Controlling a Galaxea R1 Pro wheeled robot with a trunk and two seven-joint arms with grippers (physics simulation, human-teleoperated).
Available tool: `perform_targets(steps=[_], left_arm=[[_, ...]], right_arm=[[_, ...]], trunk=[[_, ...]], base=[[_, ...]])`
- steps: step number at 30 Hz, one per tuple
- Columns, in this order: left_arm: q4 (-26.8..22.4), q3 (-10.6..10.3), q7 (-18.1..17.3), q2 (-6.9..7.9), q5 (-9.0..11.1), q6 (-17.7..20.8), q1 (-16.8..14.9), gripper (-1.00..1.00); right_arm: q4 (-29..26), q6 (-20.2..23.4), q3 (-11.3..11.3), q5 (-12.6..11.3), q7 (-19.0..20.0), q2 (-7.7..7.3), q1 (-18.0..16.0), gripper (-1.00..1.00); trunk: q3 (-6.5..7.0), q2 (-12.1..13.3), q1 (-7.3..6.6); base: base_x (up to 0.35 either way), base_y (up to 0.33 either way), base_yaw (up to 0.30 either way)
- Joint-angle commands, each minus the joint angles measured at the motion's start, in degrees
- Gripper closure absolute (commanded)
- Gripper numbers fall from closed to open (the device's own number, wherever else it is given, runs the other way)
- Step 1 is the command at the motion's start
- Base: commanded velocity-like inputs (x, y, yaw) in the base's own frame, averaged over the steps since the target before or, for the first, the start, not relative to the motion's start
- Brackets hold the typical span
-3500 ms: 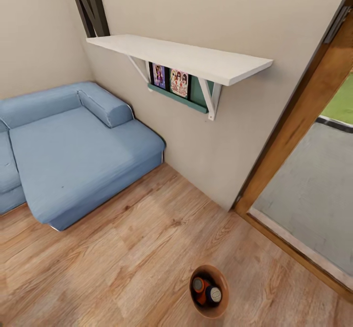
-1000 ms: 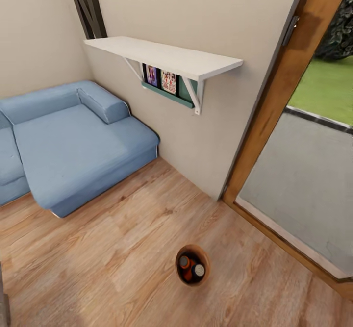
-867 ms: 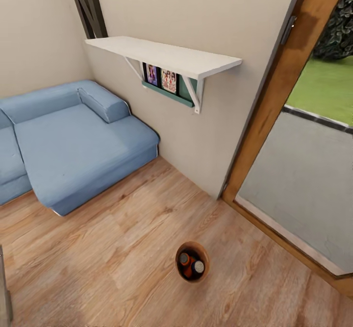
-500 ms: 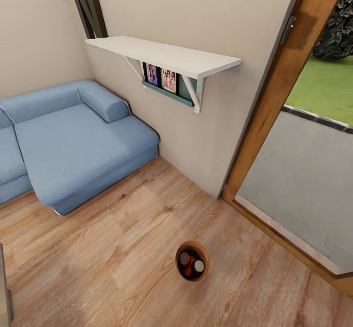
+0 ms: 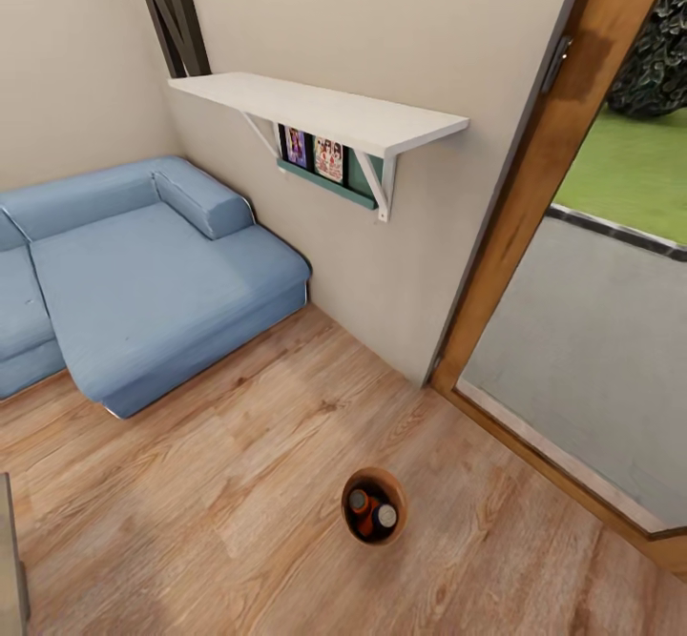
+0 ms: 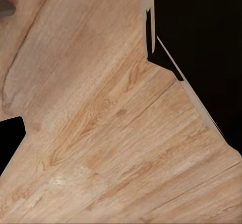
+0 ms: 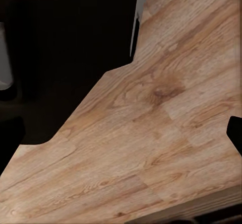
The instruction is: Put the three can of soda from the living room inside the tash can in the kitchen.
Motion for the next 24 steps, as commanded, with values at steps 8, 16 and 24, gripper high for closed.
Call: perform_targets(steps=[8, 16, 24], left_arm=[[0.0, 0.0, 0.0, -0.03, 0.0, 0.1, 0.0, -1.00], [0.1, 0.0, 0.0, -0.35, -0.1, 0.2, 0.0, -1.00], [0.0, 0.0, 0.0, -0.51, -0.3, 0.2, 0.0, -1.00]], right_arm=[[-0.1, 0.0, -2.6, 0.0, 0.0, -0.02, 0.0, -1.00], [0.0, -0.1, -4.1, 0.2, 0.0, -0.01, 0.3, -1.00], [0.0, -2.9, -4.3, 0.3, 0.0, -0.08, 1.5, -1.00]], trunk=[[0.98, 1.7, -0.91], [1.62, 1.7, -0.91], [2.35, 1.7, -0.91]], base=[[0.000, 0.000, 0.000], [0.000, 0.000, 0.000], [0.000, 0.000, 0.000]])
